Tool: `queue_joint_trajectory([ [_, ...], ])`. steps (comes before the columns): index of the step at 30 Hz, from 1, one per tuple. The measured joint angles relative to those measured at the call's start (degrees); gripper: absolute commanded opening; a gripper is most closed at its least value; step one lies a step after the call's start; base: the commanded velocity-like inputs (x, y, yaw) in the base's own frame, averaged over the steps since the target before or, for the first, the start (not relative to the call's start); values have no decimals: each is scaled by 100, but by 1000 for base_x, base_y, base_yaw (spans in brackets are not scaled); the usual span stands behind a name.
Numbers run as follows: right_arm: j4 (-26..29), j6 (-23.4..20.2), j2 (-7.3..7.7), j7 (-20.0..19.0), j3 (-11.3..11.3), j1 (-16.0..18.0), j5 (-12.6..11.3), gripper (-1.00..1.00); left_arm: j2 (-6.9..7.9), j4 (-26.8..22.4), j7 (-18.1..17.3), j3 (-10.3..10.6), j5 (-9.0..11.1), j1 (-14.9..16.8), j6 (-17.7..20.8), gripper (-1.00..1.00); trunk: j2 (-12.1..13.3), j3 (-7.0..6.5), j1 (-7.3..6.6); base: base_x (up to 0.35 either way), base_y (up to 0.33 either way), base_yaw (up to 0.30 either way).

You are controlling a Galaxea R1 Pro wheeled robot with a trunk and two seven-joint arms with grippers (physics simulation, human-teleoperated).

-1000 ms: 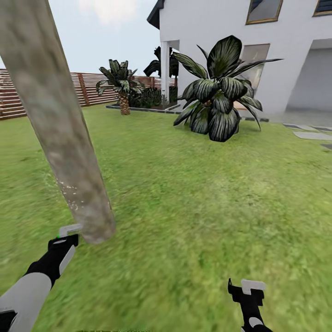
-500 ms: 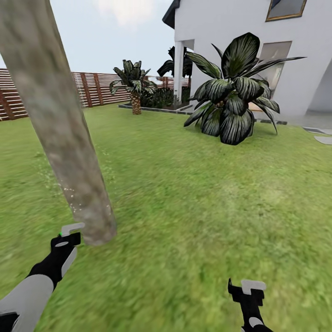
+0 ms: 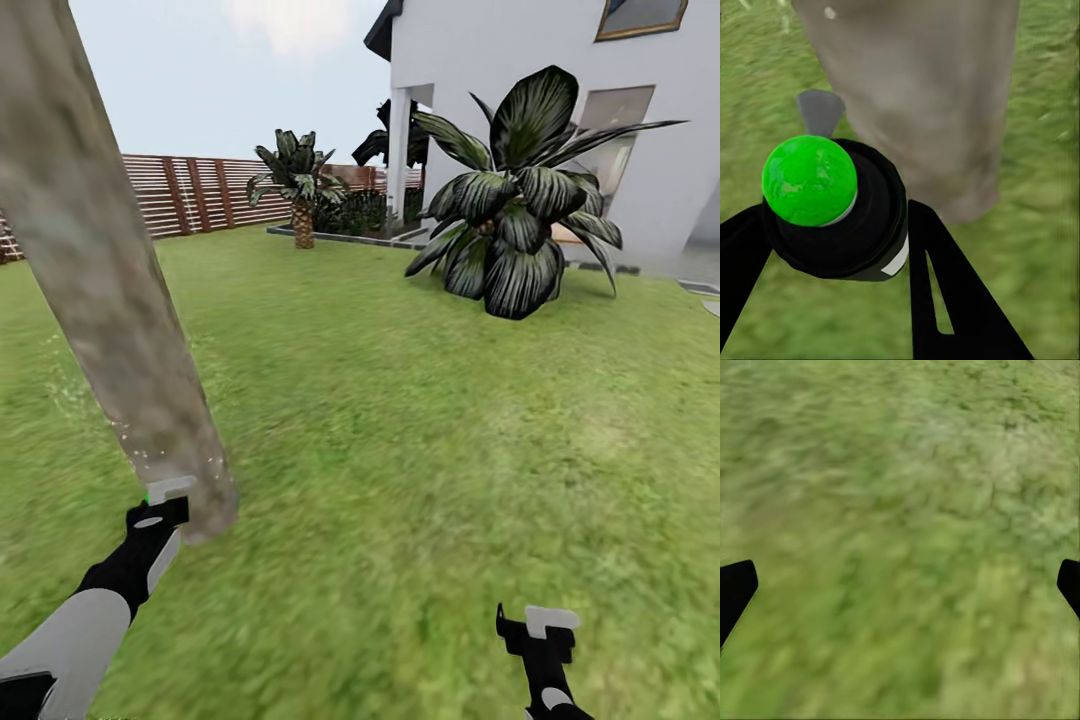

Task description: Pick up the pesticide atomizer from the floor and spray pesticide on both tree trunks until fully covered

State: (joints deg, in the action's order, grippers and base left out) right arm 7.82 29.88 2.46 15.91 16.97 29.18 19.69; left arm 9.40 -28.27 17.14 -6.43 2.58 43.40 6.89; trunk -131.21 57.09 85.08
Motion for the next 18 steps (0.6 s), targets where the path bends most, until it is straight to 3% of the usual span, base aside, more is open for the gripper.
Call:
queue_joint_trajectory([
  [3, 4, 0, 7, 0, 0, 0, 0, 100, -15, -5, 0, -3, 2, 15, 39, -100, 0, 0, 0, 177, -229, 277],
  [8, 0, 0, 9, 0, -1, 0, 0, 100, 109, -145, 0, -53, 32, 5, 113, -100, 0, 0, 0, 185, -227, 277],
  [10, 0, 0, 9, 0, -1, 0, 0, 100, 195, -419, 1, -61, 42, -27, 375, -100, 0, 0, 0, 215, -221, 156],
  [13, 0, 0, 9, 0, 0, 0, 0, 100, 128, -678, 6, -19, 44, -37, 607, -100, 0, 0, 0, 218, -220, 31],
  [15, 1, 0, 9, 0, 0, 0, 0, 100, -98, -908, 13, 3, 26, 7, 775, -100, 0, 0, 0, 219, -220, 4],
  [16, 1, 0, 9, 0, 0, 0, 0, 100, -142, -1070, 14, 4, 0, 12, 952, -100, 0, 0, 0, 219, -220, 1],
  [18, 0, 0, 9, 0, -1, 0, 1, 100, -95, -1548, -3, -47, -5, -1, 1355, -100, -1, -1, -1, 230, -205, 0],
])
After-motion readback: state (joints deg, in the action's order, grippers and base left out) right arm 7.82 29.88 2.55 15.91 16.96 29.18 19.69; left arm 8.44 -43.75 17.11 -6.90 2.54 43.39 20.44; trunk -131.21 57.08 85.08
